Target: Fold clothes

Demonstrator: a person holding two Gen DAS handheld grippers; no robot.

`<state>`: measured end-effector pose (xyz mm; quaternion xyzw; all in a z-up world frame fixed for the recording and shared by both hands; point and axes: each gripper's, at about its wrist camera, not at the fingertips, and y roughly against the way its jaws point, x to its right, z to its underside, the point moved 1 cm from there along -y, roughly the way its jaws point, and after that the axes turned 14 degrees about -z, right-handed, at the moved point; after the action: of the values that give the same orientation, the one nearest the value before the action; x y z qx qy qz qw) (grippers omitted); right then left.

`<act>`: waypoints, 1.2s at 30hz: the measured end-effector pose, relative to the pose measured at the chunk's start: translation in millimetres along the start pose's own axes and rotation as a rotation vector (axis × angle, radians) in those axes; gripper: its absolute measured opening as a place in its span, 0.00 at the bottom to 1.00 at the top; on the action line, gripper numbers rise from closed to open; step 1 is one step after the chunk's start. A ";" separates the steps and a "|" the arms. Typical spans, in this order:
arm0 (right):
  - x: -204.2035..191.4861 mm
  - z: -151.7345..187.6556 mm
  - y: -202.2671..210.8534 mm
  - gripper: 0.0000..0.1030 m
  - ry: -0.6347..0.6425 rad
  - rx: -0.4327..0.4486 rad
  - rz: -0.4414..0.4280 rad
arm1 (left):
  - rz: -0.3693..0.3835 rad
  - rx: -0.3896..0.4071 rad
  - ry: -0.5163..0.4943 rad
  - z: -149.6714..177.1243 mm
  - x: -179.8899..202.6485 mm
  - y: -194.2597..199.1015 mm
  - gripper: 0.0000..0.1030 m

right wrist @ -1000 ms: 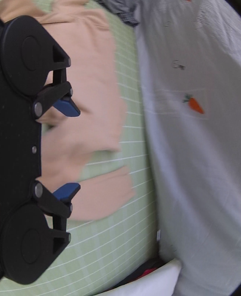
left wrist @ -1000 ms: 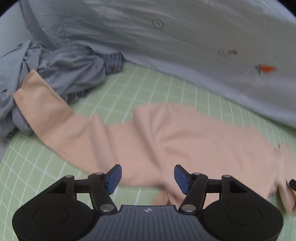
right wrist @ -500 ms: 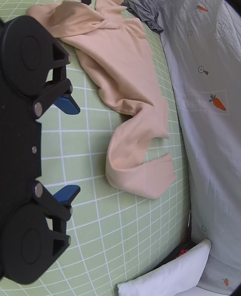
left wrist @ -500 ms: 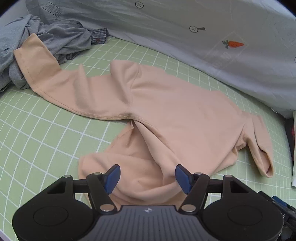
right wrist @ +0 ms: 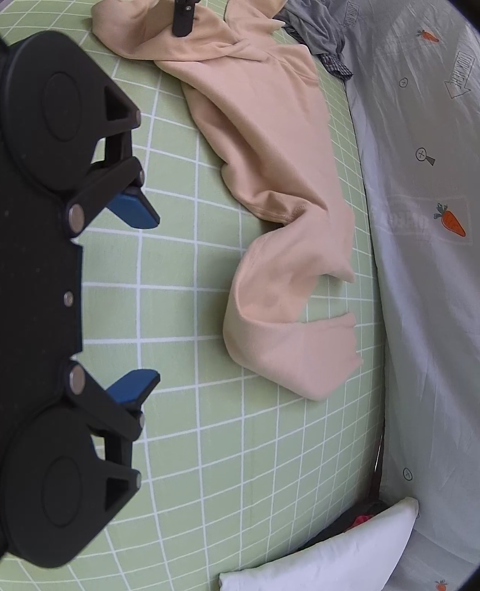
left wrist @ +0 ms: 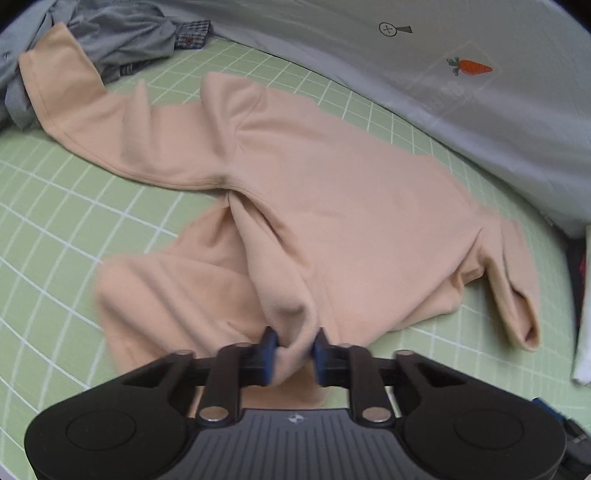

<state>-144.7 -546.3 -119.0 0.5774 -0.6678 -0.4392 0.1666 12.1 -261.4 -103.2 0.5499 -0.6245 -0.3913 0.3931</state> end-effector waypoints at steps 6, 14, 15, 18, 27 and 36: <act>-7.0 -7.4 -7.5 0.81 -0.019 0.005 -0.009 | 0.162 0.044 0.072 -4.5 -14.9 42.2 0.13; -51.2 -16.1 -17.0 0.81 0.008 0.020 -0.027 | 0.035 0.171 0.297 -59.1 -115.3 45.5 0.16; -57.4 -15.6 -18.0 0.81 0.008 0.019 -0.028 | -0.002 0.161 0.304 -65.0 -124.8 39.1 0.20; -76.6 -14.4 -21.0 0.81 0.015 0.011 -0.032 | -0.070 0.143 0.279 -74.4 -139.5 32.6 0.27; -115.5 -0.3 -38.8 0.81 -0.076 -0.061 -0.105 | -0.069 0.200 0.093 -64.3 -121.9 45.1 0.51; -137.6 2.1 -59.6 0.70 -0.078 -0.120 -0.195 | -0.139 0.310 0.010 -60.3 -105.5 71.8 0.62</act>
<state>-70.8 -416.2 -127.4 0.6111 -0.5867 -0.5148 0.1314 49.5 -153.5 -20.3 0.6477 -0.6360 -0.3138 0.2785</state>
